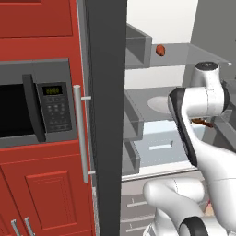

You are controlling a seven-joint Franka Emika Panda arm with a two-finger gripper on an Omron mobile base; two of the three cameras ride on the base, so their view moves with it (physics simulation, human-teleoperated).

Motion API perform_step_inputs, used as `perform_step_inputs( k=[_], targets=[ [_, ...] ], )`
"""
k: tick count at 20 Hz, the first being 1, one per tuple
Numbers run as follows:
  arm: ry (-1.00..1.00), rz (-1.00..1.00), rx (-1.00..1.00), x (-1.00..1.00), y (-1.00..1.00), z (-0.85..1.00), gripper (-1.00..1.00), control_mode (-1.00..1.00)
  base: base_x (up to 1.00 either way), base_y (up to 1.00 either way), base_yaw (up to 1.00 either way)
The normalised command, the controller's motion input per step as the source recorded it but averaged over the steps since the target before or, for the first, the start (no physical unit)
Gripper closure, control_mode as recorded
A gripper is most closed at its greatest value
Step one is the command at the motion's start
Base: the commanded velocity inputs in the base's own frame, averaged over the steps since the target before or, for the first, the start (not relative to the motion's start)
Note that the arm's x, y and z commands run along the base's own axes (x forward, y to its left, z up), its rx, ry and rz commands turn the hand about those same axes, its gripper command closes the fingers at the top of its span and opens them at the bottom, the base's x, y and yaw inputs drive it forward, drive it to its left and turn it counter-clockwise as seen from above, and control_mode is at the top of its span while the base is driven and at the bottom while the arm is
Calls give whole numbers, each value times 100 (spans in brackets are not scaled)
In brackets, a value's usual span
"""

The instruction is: Retrieve the chicken drumstick from the fridge and place it on the cutting board.

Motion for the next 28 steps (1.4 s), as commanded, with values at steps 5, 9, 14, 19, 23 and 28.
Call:
perform_step_inputs(
  k=[5, 9, 14, 19, 23, 28],
  targets=[
    [2, 1, 16, -11, 8, -21, 100, -100, 0, 0, 0],
    [-2, 0, 14, -15, 21, -34, 100, -100, 0, 0, 0],
    [0, 0, 3, -32, 22, -18, 100, -100, 0, 0, 0],
    [0, 0, 0, -28, 24, 0, 100, -100, 0, 0, 0],
    [0, 0, -2, -4, 13, 0, 100, -100, 0, 0, 0],
    [0, 0, 0, 0, 1, -15, 100, -100, 0, 0, 0]
  ],
)
